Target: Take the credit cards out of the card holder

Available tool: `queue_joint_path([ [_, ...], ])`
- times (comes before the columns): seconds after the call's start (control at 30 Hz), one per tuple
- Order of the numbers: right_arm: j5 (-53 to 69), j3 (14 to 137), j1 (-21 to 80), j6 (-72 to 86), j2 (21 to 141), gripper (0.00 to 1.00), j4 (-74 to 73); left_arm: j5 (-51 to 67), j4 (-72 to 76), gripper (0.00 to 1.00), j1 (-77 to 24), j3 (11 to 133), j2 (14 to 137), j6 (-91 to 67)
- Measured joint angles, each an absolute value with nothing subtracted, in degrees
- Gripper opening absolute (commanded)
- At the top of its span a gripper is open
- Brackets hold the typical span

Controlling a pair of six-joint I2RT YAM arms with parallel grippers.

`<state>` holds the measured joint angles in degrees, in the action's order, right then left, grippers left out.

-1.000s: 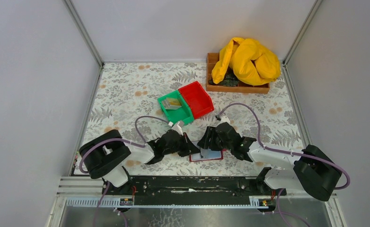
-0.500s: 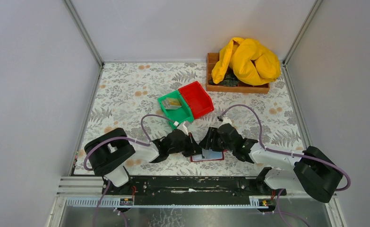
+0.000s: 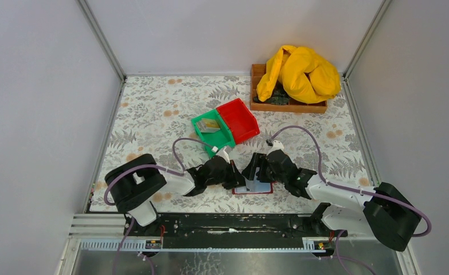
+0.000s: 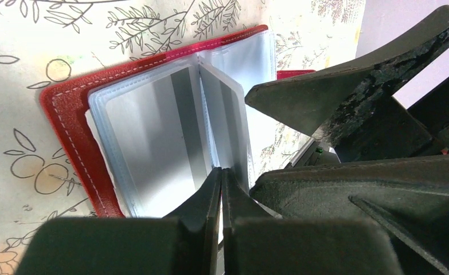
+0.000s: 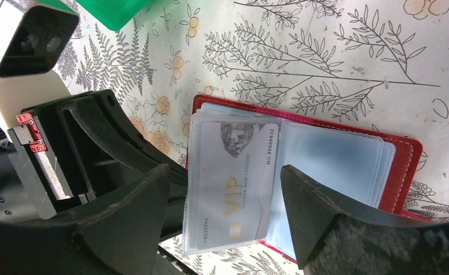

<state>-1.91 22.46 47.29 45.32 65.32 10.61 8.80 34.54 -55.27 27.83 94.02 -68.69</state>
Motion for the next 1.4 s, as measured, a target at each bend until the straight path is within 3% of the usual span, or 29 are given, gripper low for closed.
queue_joint_path([
  [0.53,-7.68,21.54,47.16,44.18,53.21,0.77,2.31,7.62,33.26,0.03,-55.96,33.15,94.32,-68.25],
  [0.83,-8.27,19.49,46.09,43.72,55.55,0.74,2.15,7.46,32.47,0.03,-56.25,34.04,96.53,-67.90],
  [0.93,-7.49,19.46,46.00,43.70,57.36,0.68,3.14,7.05,31.64,0.03,-56.25,33.71,96.53,-67.70],
  [1.13,-6.87,19.46,46.00,43.05,57.87,0.47,3.29,5.67,30.59,0.03,-56.27,32.88,95.02,-67.00],
  [1.2,-6.81,19.46,45.98,42.87,57.80,0.49,3.29,4.58,29.43,0.03,-56.27,32.73,93.91,-66.43],
  [1.3,-7.07,19.46,45.98,42.81,57.80,0.61,3.11,2.79,27.27,0.03,-56.27,32.62,91.85,-65.39],
  [1.4,-8.34,19.46,45.98,42.70,57.91,0.60,1.96,1.30,25.91,0.08,-56.27,32.32,89.76,-64.31],
])
